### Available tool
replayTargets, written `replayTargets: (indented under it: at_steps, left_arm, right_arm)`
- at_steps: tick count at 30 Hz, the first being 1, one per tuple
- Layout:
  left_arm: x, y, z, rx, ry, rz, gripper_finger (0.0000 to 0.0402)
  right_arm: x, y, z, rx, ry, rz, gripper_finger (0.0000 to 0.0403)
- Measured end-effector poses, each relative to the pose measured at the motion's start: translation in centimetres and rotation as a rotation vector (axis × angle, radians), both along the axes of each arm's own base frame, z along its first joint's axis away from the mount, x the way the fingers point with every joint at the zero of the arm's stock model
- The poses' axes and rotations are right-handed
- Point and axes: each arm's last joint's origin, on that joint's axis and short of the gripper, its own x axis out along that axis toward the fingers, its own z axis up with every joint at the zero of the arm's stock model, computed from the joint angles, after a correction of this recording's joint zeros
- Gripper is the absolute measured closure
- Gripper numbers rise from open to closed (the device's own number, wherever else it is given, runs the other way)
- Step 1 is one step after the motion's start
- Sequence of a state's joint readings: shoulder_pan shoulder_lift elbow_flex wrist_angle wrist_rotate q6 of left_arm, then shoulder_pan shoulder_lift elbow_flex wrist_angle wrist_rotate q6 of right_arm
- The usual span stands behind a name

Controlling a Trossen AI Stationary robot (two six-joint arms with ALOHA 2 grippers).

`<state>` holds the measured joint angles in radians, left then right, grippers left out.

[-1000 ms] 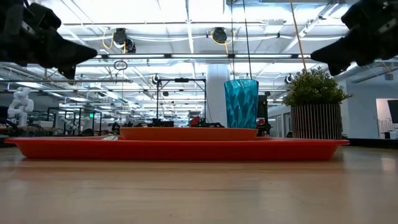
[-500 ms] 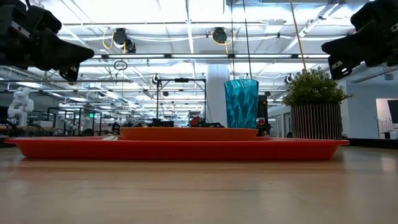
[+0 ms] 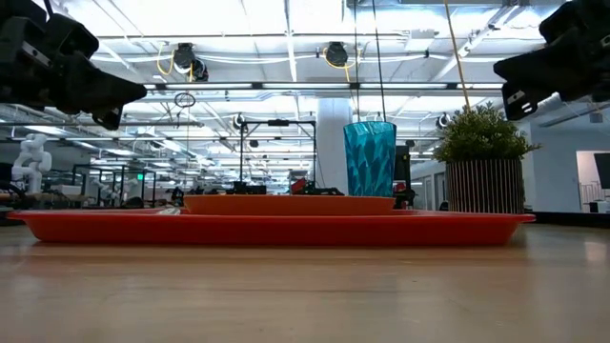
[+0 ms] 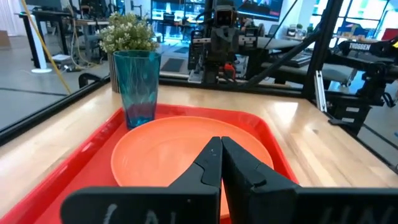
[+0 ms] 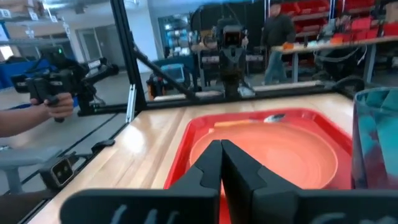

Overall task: Pick and place plate/cup/fork/spoon on tray
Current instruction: Return to Home Position

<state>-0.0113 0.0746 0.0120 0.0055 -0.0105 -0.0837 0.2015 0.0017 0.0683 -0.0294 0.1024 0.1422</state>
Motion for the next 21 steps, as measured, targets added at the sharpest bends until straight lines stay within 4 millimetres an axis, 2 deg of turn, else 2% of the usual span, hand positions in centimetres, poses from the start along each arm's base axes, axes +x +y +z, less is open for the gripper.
replayTargets:
  at_steps: [5, 12, 21]
  left_arm:
    - [0.00, -0.01, 0.00, 0.029, 0.000, -0.004, 0.0398]
    - [0.00, -0.01, 0.00, 0.124, 0.000, -0.010, 0.0386]
    - [0.01, -0.01, 0.07, 0.127, -0.012, -0.009, 0.0383]
  right_arm:
    - [0.05, -0.10, 0.75, 0.015, -0.095, -0.012, 0.0403]
    - [0.09, -0.10, 0.71, -0.036, -0.095, -0.015, 0.0403]
    - [0.10, -0.10, 0.79, -0.003, -0.100, -0.014, 0.0403]
